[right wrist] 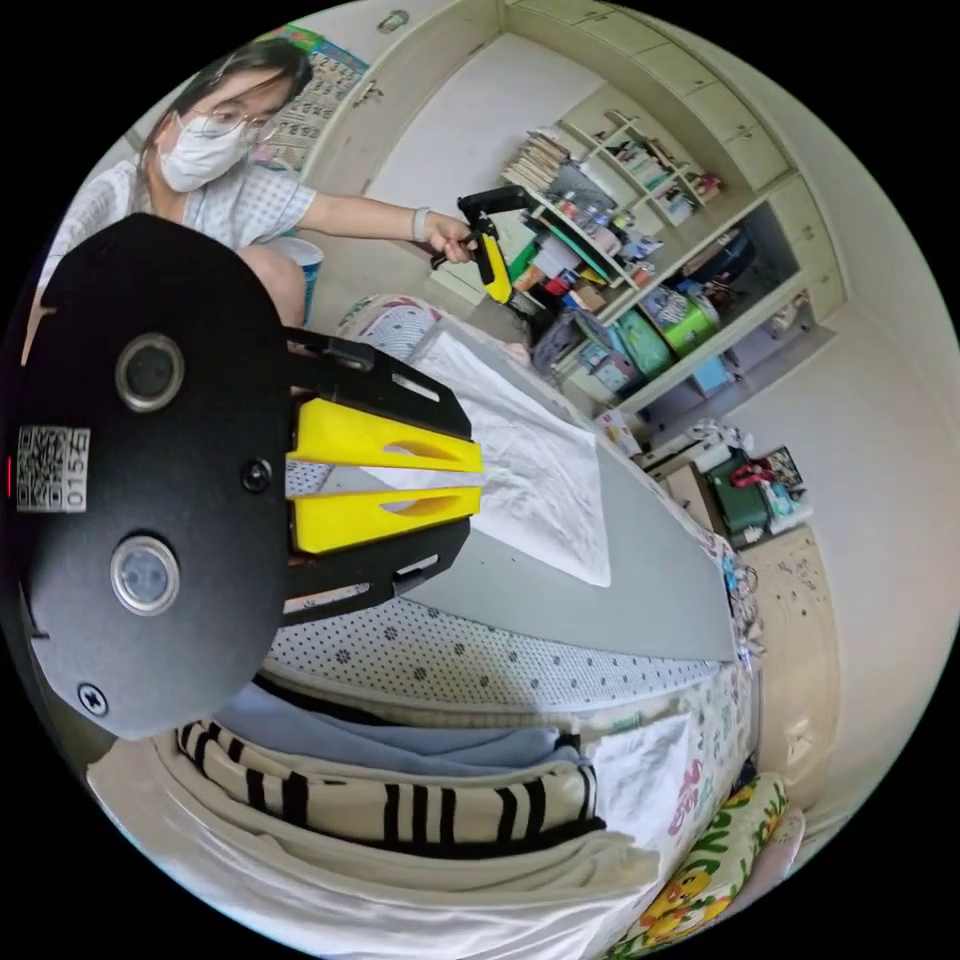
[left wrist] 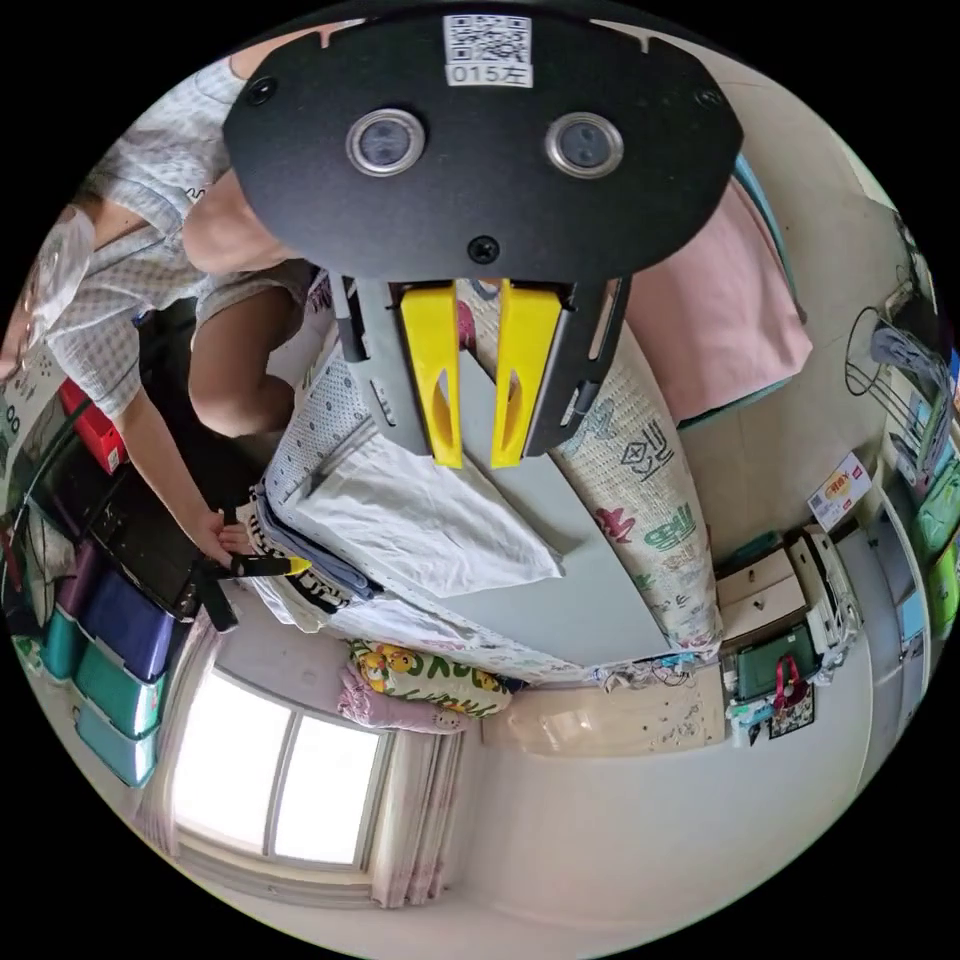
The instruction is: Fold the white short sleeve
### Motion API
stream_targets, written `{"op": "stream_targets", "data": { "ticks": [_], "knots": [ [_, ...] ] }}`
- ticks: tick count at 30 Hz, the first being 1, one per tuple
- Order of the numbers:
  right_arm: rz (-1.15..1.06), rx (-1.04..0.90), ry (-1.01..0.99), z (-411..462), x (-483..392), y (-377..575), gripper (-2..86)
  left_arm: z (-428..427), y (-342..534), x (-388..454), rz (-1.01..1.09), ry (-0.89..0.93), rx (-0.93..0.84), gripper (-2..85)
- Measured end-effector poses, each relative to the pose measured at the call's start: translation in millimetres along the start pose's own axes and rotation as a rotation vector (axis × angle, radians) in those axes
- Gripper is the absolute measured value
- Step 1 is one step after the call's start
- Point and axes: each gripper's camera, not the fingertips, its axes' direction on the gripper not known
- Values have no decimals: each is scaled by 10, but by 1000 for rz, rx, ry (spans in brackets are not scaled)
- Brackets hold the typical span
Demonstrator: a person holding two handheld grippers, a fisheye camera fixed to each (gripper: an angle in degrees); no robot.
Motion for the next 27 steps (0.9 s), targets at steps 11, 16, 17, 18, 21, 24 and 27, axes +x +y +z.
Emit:
{"op": "stream_targets", "data": {
  "ticks": [11,16,17,18,21,24,27],
  "knots": [
    [200,32,-42,674,-74,-1623,91,1074,-1066,-1066,-416,104,16,81],
    [179,-93,53,1219,-328,-2207,121,1496,-1548,-1378,-492,137,7,92],
    [146,-112,62,1279,-413,-2307,114,1602,-1685,-1443,-483,147,-8,94],
    [139,-123,59,1296,-451,-2356,111,1654,-1752,-1470,-475,151,-18,95],
    [98,-167,23,1324,-614,-2548,81,1927,-2089,-1540,-398,137,-125,101],
    [85,-198,-45,1334,-756,-2652,56,2109,-2344,-1506,-280,101,-209,84],
    [62,-208,-71,1287,-931,-2750,41,2122,-2507,-1581,-252,135,-217,40]
  ]
}}
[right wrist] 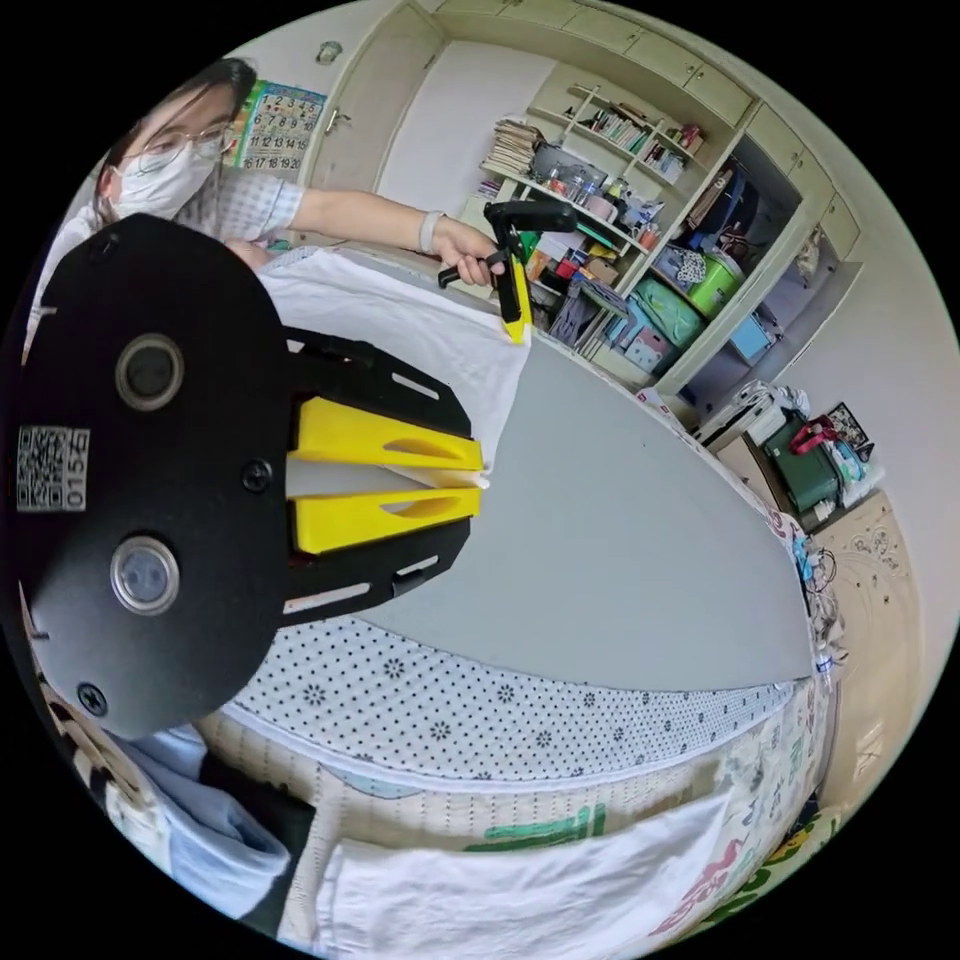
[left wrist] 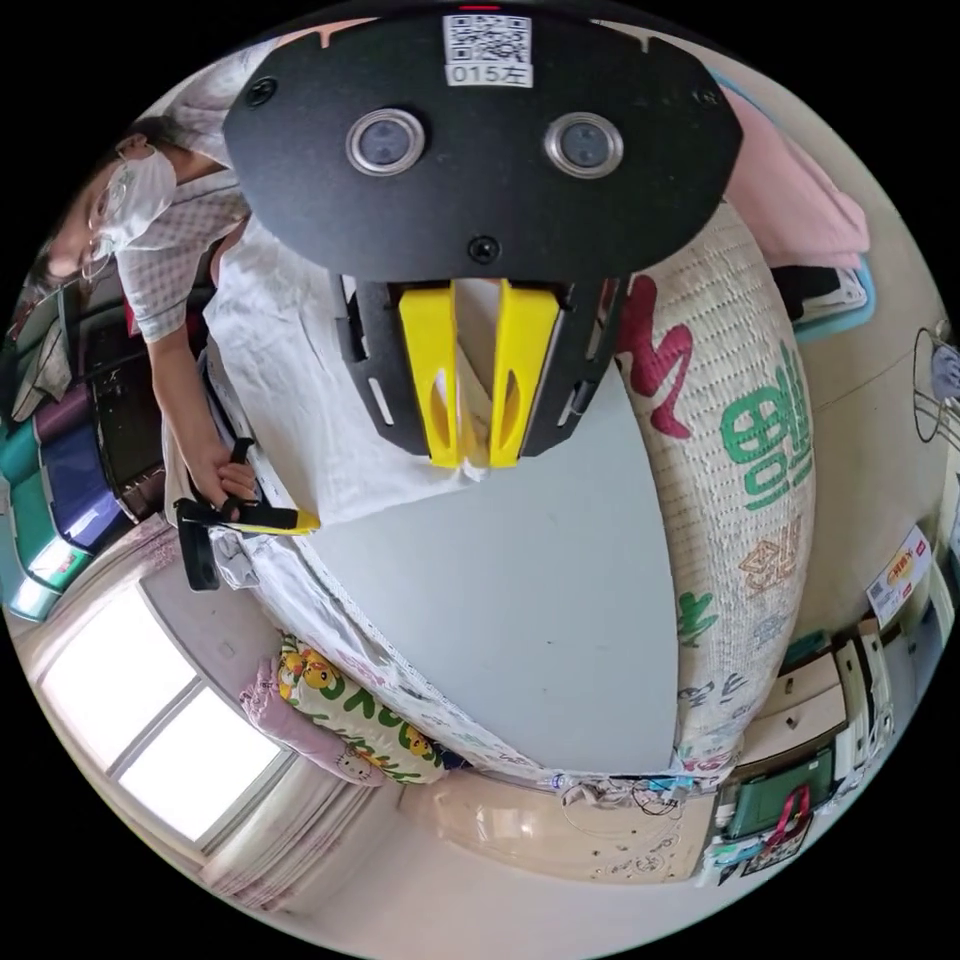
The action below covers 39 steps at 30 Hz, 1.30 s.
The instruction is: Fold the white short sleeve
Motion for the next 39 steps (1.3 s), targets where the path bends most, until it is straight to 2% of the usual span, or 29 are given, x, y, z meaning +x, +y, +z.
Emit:
{"op": "stream_targets", "data": {
  "ticks": [5,12,16,21,24,26,29,32,35,37,39],
  "knots": [
    [-85,-10,147,-45,-535,-182,36,-189,-244,28,68,28,38,15],
    [-94,-1,184,-252,-1028,-276,49,-241,-447,110,81,44,10,43],
    [-73,224,94,-802,-1286,46,43,-454,-495,70,74,160,60,76],
    [-90,478,106,-1226,-1371,345,50,-775,-364,127,80,159,91,77],
    [-76,590,-109,-1464,-1221,460,54,-1062,-344,504,168,133,86,68],
    [-63,577,-219,-1602,-1142,461,57,-1273,-339,994,271,98,102,61],
    [-69,585,-303,-1785,-1134,475,58,-1368,-275,1619,320,67,146,74],
    [-68,577,-393,-1896,-1214,402,58,-1375,-182,2229,342,149,202,71],
    [-84,514,-298,-1940,-1382,251,59,-1414,-113,2853,391,214,192,72],
    [-15,412,-232,-1887,-1419,82,63,-1404,-92,3203,378,187,157,77],
    [2,346,-266,-1843,-1414,-56,65,-1371,-93,3565,378,144,81,82]
  ]
}}
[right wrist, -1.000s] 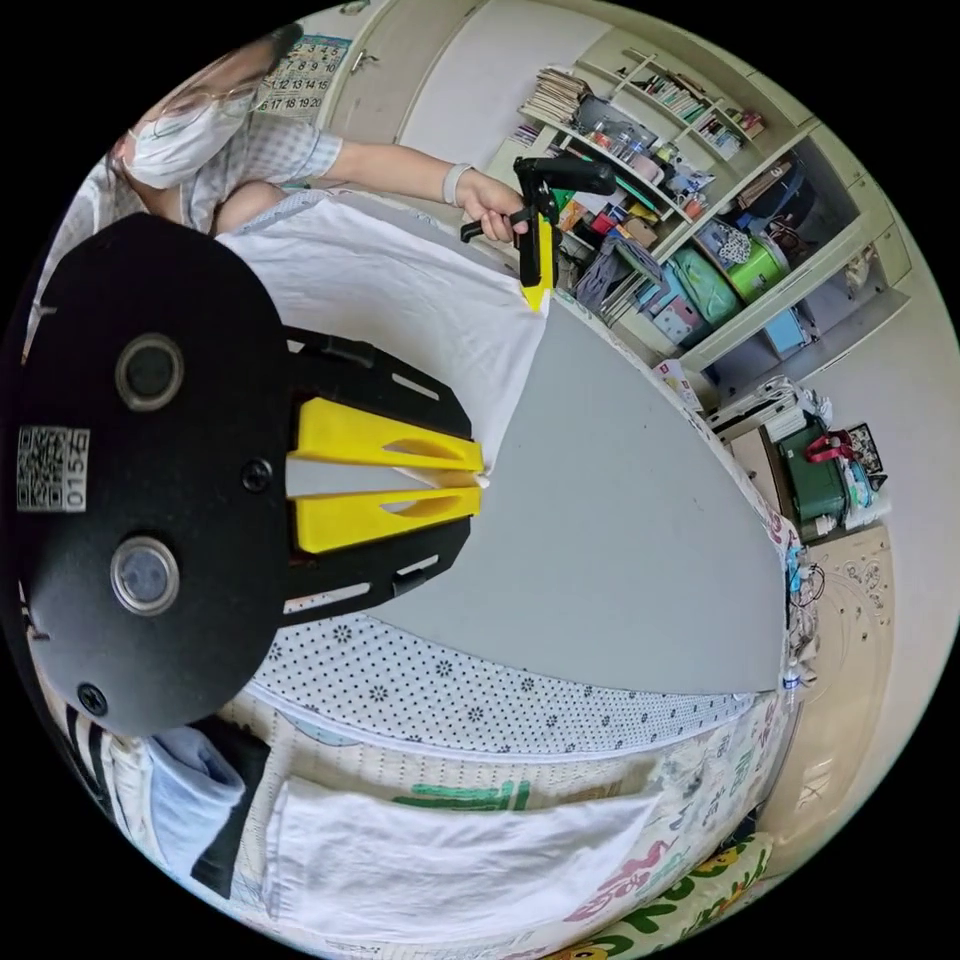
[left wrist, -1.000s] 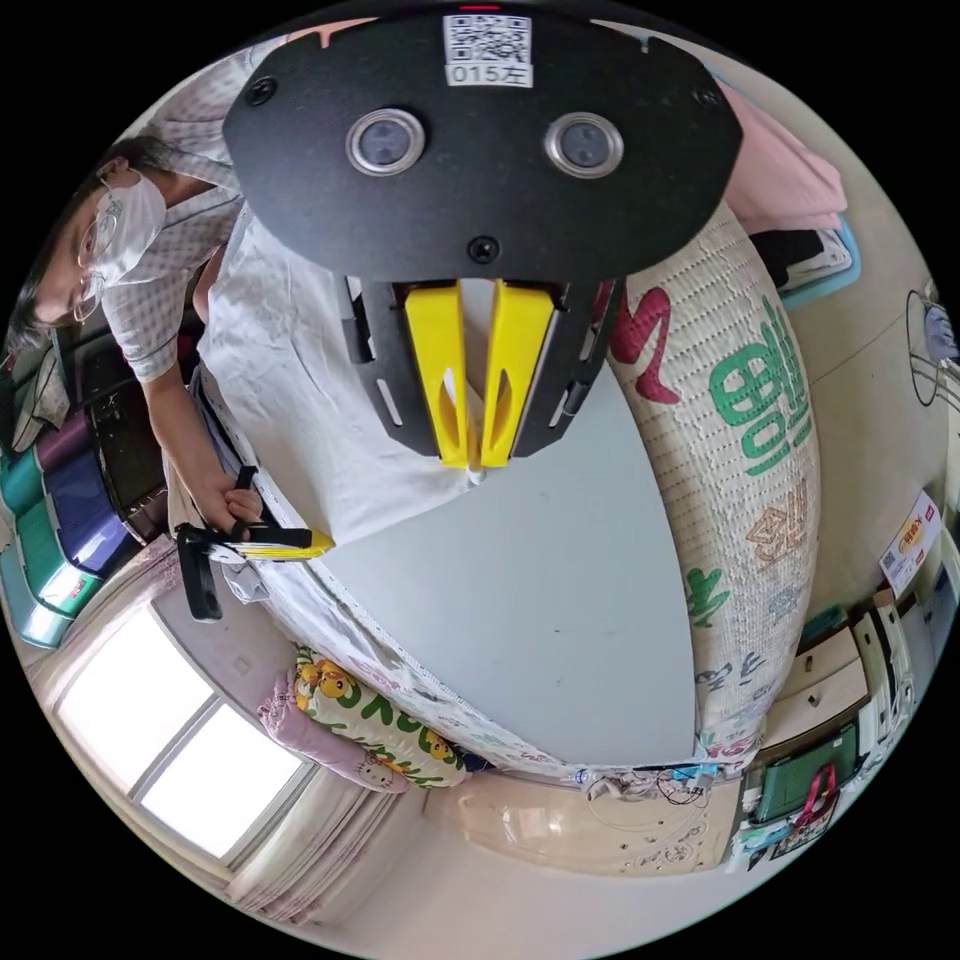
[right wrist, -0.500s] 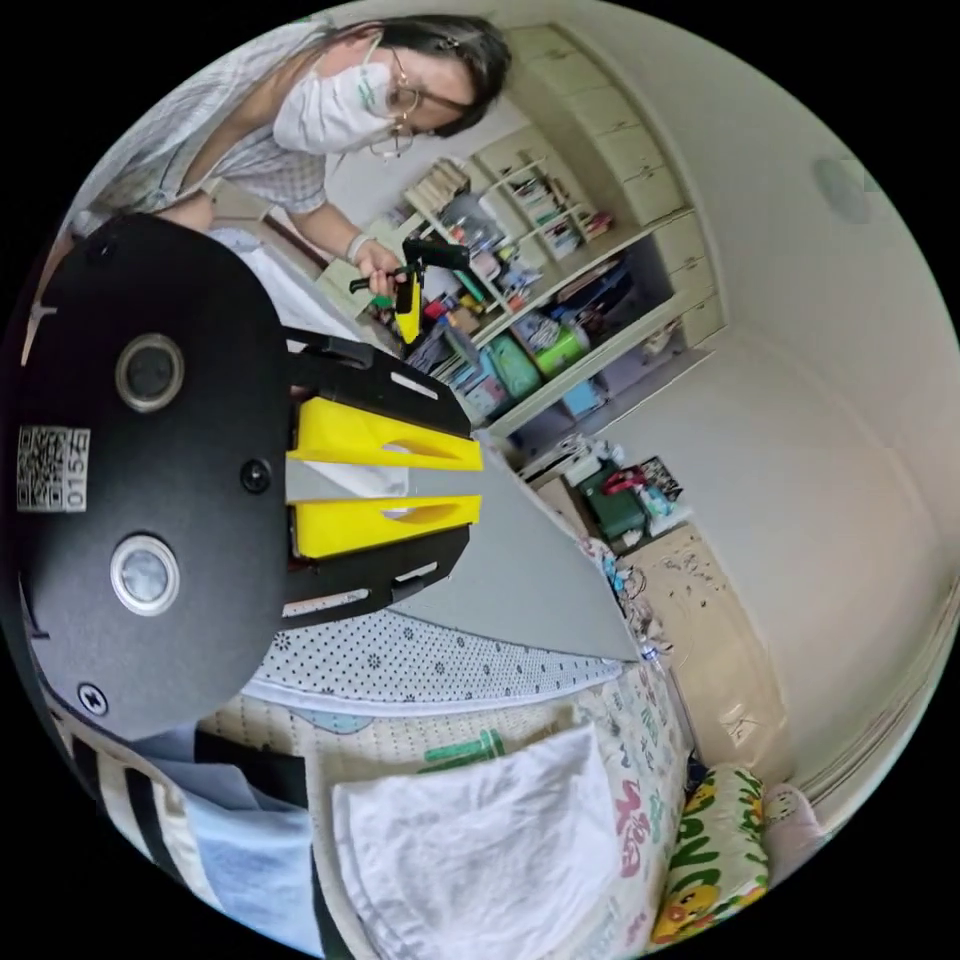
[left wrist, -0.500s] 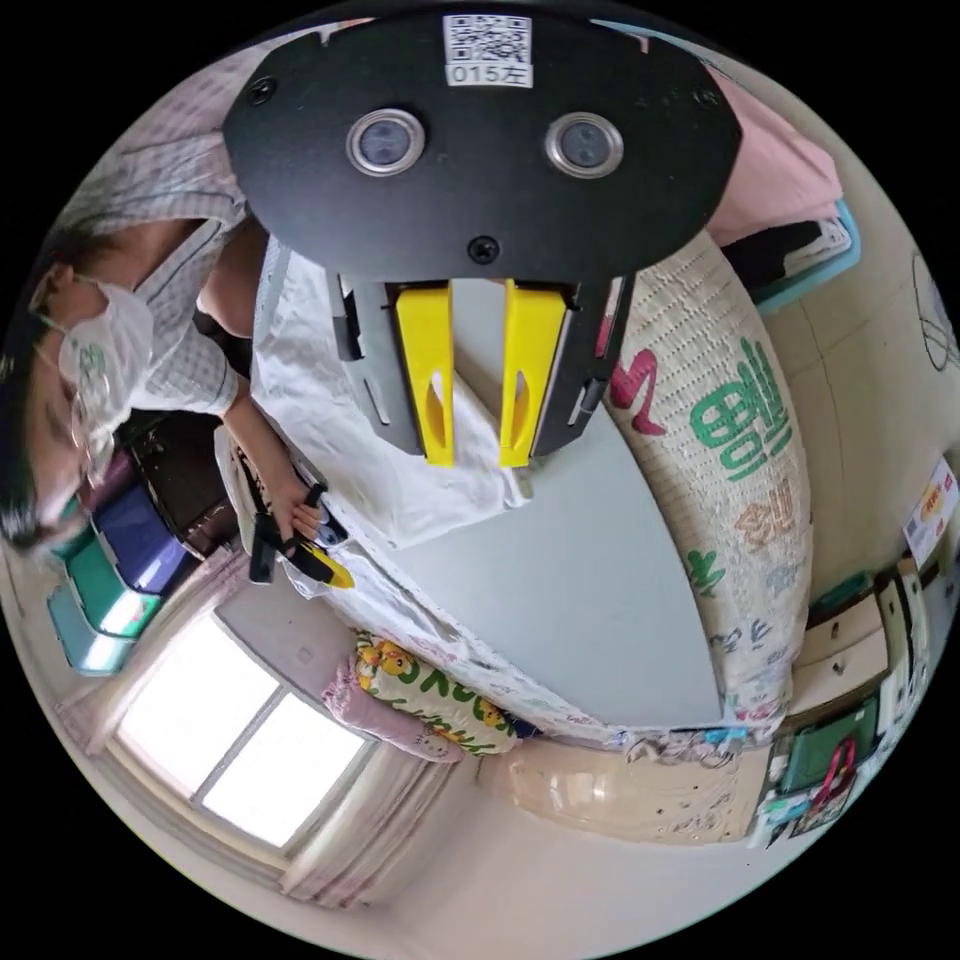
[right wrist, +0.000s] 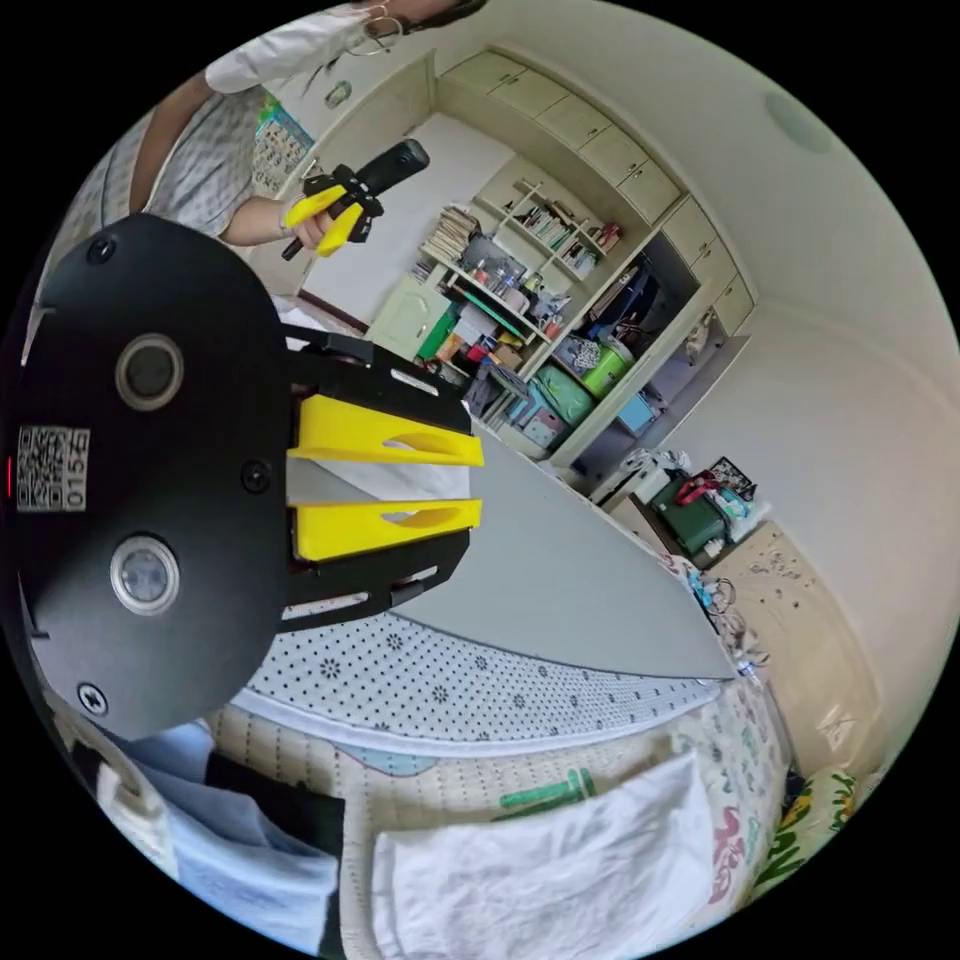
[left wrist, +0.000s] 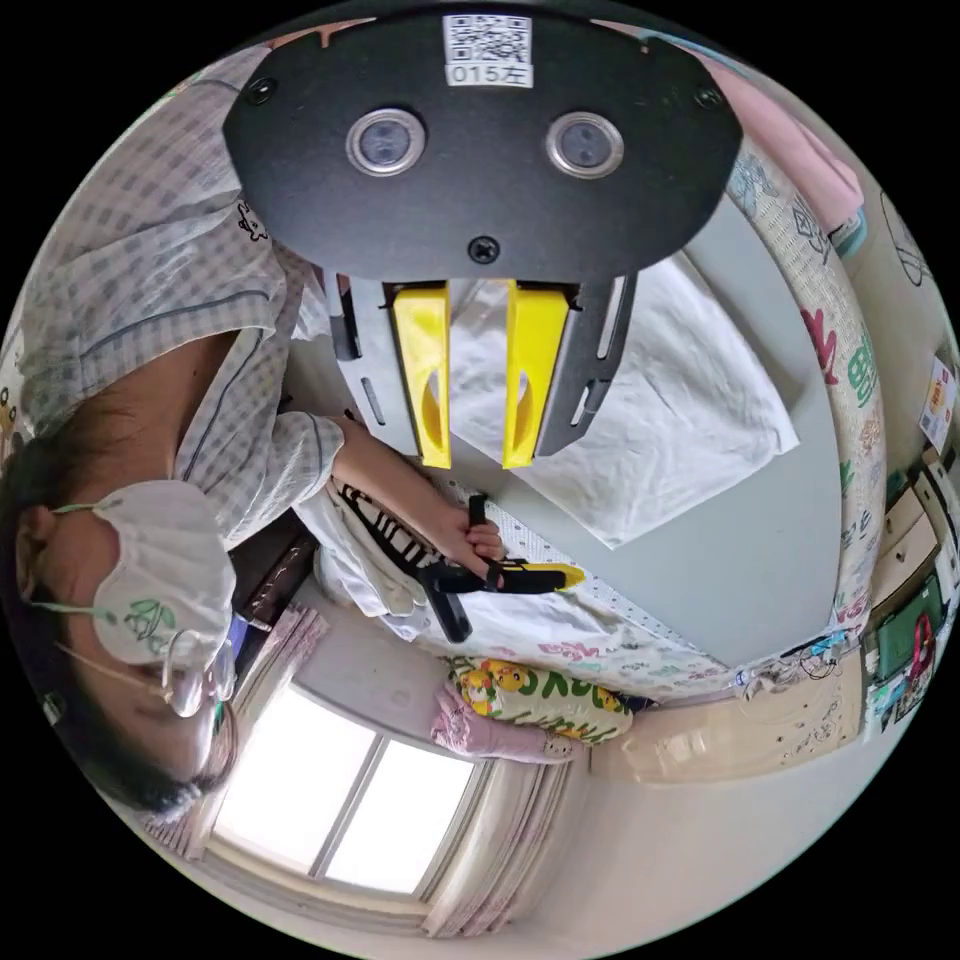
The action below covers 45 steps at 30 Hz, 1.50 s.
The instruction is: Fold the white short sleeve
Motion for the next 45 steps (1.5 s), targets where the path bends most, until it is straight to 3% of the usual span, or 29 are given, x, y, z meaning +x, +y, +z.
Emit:
{"op": "stream_targets", "data": {
  "ticks": [5,11,17,25,30,32,35,41,45],
  "knots": [
    [115,-24,-59,68,120,-198,84,300,-304,948,81,-65,-167,86],
    [197,-68,-63,166,235,-404,88,537,-525,1483,128,-117,-265,92],
    [159,-153,27,391,166,-647,87,623,-455,1694,119,-217,-240,87],
    [65,-354,184,900,139,-945,59,684,-428,1935,194,-191,-309,70],
    [119,-284,97,894,391,-909,32,853,-397,1987,234,-184,-384,11],
    [100,-261,73,854,502,-923,24,830,-316,2005,252,-147,-364,3],
    [76,-242,189,929,549,-986,21,837,-243,1963,215,-14,-346,3],
    [99,-235,149,942,923,-909,23,536,-139,1921,131,-76,-137,49],
    [114,-229,127,932,1165,-801,24,672,-142,1971,156,-130,-190,73]
  ]
}}
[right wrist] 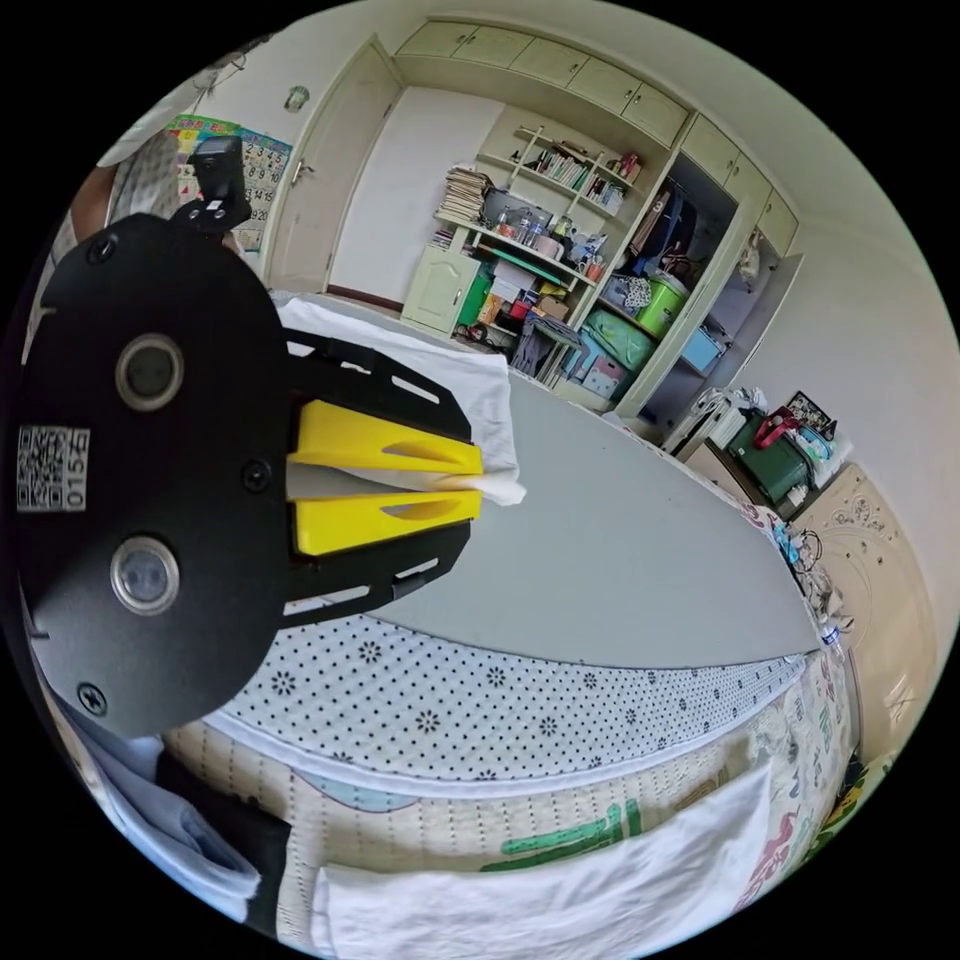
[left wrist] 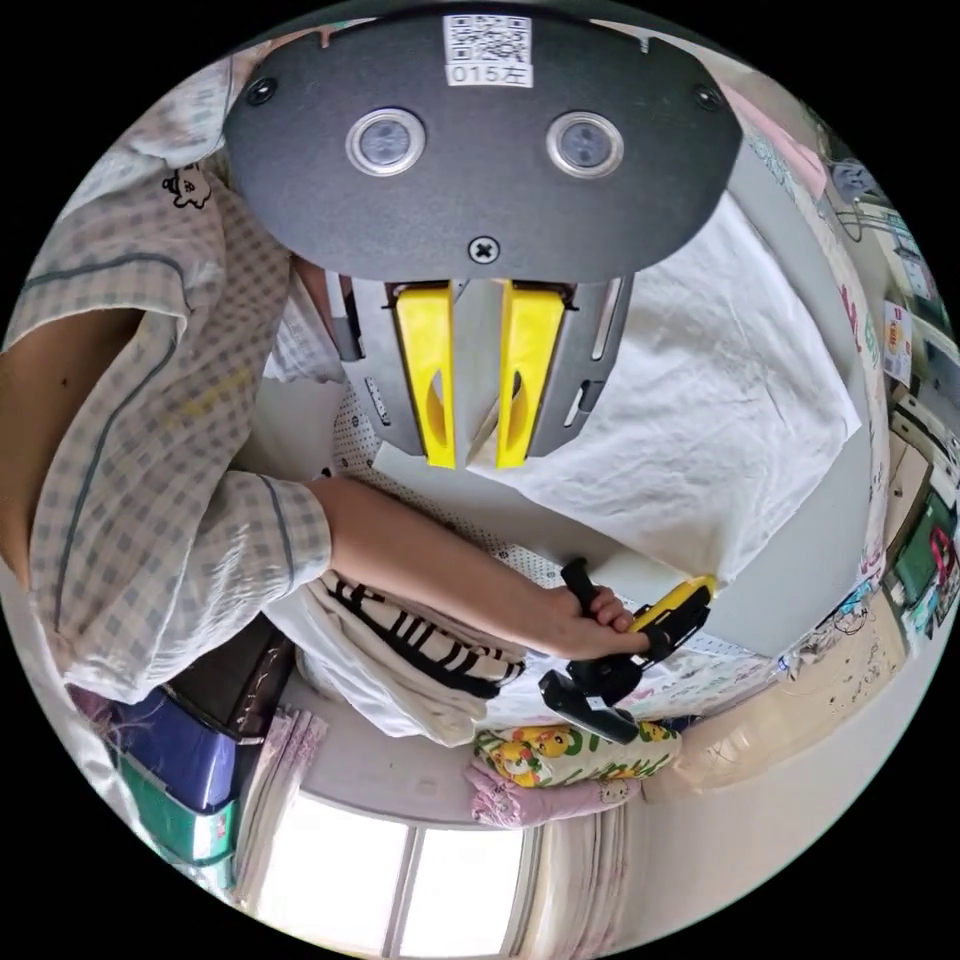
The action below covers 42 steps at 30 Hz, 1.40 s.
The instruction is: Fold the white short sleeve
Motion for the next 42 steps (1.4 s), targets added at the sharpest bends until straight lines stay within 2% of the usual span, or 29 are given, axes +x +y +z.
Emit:
{"op": "stream_targets", "data": {
  "ticks": [5,11,19,22,24,26,29,31,35,39,42],
  "knots": [
    [11,2,-15,95,384,153,22,171,-2,112,49,-102,-74,61],
    [0,-3,26,262,790,361,18,221,226,115,78,-43,-83,15],
    [-42,-6,146,549,1269,819,29,312,562,218,47,-65,-71,24],
    [-90,50,160,503,1465,1087,39,155,751,110,2,-46,-8,57],
    [-125,118,182,338,1523,1285,35,-220,994,-91,-52,-24,123,60],
    [-240,239,111,61,1525,1661,24,-749,1560,-440,-198,-21,356,53],
    [-405,320,24,-97,1468,2269,17,-996,2211,-680,-388,-154,377,70],
    [-511,340,-32,-92,1370,2642,16,-1028,2475,-745,-440,-147,373,76],
    [-731,211,-105,157,1097,3528,33,-906,2855,-772,-505,-114,261,78],
    [-786,110,23,607,1253,4403,62,-760,3002,-766,-557,-78,236,76],
    [-745,-2,90,918,1601,4827,81,-661,3018,-757,-620,-127,197,75]
  ]
}}
